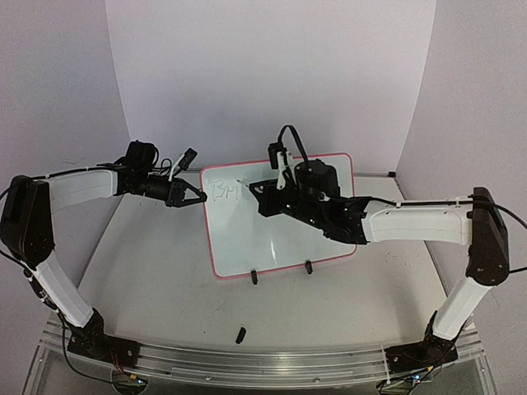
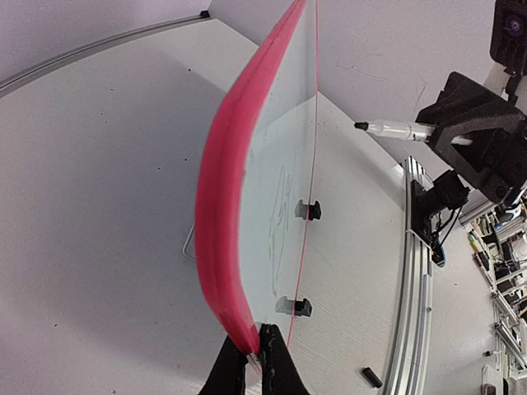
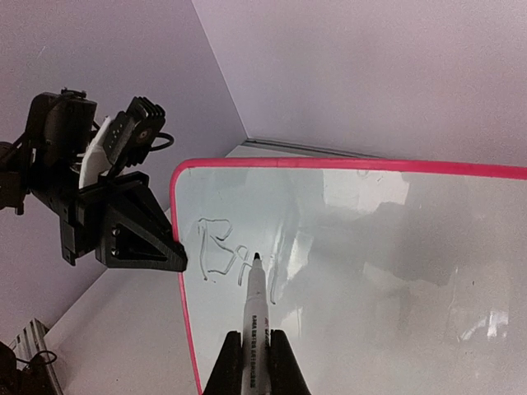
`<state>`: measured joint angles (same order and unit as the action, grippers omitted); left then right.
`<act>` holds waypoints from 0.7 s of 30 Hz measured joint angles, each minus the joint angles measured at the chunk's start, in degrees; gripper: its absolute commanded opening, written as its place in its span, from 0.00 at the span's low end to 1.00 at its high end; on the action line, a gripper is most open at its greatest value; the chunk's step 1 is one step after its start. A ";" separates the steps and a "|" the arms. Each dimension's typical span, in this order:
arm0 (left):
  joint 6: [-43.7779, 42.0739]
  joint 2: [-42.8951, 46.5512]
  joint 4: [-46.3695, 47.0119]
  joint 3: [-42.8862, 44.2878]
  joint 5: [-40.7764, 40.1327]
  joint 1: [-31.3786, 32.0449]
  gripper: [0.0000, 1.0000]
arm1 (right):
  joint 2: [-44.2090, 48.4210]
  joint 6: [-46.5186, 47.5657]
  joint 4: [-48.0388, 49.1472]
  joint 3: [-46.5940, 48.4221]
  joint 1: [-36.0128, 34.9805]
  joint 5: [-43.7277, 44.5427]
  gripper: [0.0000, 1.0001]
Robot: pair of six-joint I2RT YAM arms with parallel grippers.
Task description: Write a sentence on the whiteboard
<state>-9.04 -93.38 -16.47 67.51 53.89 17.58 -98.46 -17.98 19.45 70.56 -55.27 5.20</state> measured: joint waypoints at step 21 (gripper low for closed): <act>0.00 0.00 0.00 0.00 -0.03 0.00 0.00 | -5.69 1.64 -2.45 5.62 -0.03 3.55 0.00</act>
<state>-9.04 -93.38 -16.47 67.51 53.86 17.58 -104.16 -16.34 17.00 76.18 -55.30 8.75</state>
